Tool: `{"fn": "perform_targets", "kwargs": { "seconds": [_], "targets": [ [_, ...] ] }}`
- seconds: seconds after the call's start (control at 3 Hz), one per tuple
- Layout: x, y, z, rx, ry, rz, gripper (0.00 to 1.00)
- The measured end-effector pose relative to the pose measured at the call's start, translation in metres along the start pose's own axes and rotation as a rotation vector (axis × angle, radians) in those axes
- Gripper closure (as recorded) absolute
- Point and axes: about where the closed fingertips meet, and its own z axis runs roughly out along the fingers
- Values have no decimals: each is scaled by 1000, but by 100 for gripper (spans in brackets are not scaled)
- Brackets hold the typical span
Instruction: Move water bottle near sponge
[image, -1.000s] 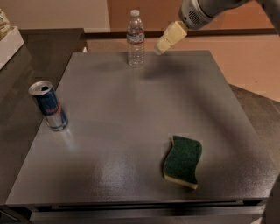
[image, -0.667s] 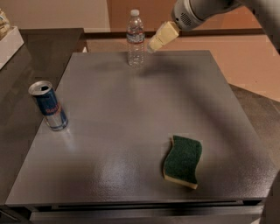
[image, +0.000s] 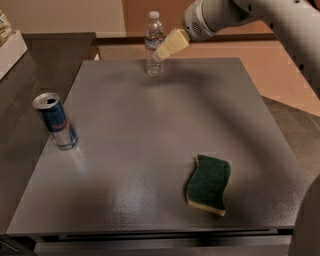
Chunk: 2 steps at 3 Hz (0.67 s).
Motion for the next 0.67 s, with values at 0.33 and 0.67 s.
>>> {"fn": "perform_targets", "kwargs": {
  "seconds": [0.33, 0.67],
  "targets": [
    [-2, -1, 17, -20, -17, 8, 0],
    [0, -9, 32, -28, -18, 33, 0]
  ]
}}
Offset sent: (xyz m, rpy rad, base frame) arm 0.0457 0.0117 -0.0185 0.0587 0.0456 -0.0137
